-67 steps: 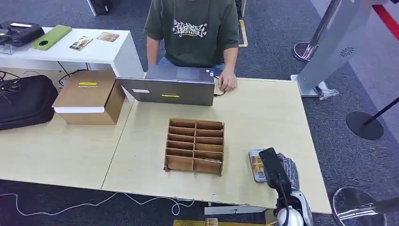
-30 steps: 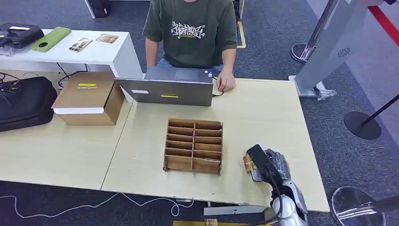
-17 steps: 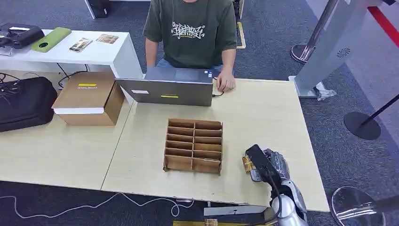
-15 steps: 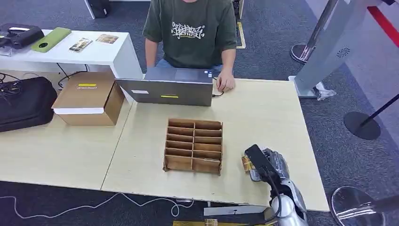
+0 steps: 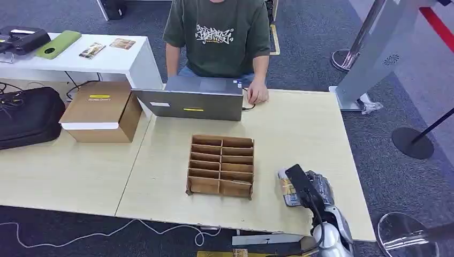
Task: Pass the card to the sensor for recognition and then transmit it.
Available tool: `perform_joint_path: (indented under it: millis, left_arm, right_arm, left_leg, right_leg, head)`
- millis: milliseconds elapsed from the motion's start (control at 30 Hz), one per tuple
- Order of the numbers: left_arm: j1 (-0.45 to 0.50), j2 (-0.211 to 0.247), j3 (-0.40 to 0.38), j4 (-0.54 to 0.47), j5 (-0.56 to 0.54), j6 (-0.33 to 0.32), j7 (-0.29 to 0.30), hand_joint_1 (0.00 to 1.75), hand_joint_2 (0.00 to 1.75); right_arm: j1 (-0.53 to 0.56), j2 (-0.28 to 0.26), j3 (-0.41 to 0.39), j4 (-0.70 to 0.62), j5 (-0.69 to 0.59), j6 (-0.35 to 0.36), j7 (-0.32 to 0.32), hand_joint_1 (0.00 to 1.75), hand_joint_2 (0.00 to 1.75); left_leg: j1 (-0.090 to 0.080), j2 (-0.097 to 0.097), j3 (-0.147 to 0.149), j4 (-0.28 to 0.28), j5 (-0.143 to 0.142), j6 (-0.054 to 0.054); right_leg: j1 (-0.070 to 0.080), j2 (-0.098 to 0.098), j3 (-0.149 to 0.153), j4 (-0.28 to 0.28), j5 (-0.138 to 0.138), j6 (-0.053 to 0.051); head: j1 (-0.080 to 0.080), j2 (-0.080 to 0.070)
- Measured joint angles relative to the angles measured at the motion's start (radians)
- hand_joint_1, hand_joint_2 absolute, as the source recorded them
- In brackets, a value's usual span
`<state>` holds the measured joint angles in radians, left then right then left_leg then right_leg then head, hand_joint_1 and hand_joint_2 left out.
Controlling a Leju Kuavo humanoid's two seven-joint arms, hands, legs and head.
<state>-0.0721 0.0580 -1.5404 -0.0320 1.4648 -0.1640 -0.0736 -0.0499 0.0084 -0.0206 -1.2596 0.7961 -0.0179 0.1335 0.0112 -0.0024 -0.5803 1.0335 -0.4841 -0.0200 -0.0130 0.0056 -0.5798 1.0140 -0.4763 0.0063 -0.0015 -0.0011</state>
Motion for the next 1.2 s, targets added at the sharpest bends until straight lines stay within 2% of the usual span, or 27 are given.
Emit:
perform_joint_path:
  millis: [433,767,967,1067,1200]
  left_arm:
    - [-0.002,0.001,0.000,-0.001,0.000,0.011,0.000,0.00,0.00]
    - [-0.001,-0.002,0.000,-0.001,0.010,0.011,-0.002,0.00,0.00]
    - [0.002,-0.006,0.000,-0.001,0.016,0.011,-0.006,0.00,0.00]
    - [0.003,-0.008,0.000,-0.001,0.016,0.011,-0.015,0.00,0.00]
    - [0.002,-0.011,0.000,-0.001,0.008,0.014,-0.019,0.00,0.00]
  right_arm:
    - [-0.020,-0.019,-0.058,0.013,-0.028,0.008,-0.012,1.75,1.75]
    - [-0.030,-0.019,-0.062,0.026,-0.026,0.018,-0.013,1.75,1.75]
    - [-0.033,-0.019,-0.062,0.028,-0.031,0.011,-0.037,1.75,1.75]
    - [-0.034,-0.017,-0.062,0.020,-0.031,-0.064,-0.081,1.75,1.75]
    - [-0.031,0.002,-0.072,-0.047,-0.039,-0.206,-0.171,1.75,1.75]
  left_leg:
    - [0.000,0.000,-0.001,0.000,0.000,0.000]
    - [0.000,0.000,-0.001,0.000,0.000,0.000]
    - [0.000,0.000,-0.001,0.000,0.000,0.000]
    - [0.000,0.000,-0.002,0.000,0.000,0.000]
    - [0.000,-0.001,-0.002,0.000,0.000,0.000]
  right_leg:
    - [0.000,0.000,-0.001,0.000,0.000,0.000]
    - [0.000,0.000,-0.001,0.000,0.000,0.000]
    - [0.000,0.000,-0.001,0.000,0.000,0.000]
    - [0.000,-0.001,-0.001,0.000,0.000,0.000]
    - [0.000,-0.001,-0.001,0.000,0.000,0.000]
  head:
    - [0.000,0.000]
    - [0.000,0.000]
    - [0.000,0.000]
    - [0.000,0.000]
    - [0.000,0.000]
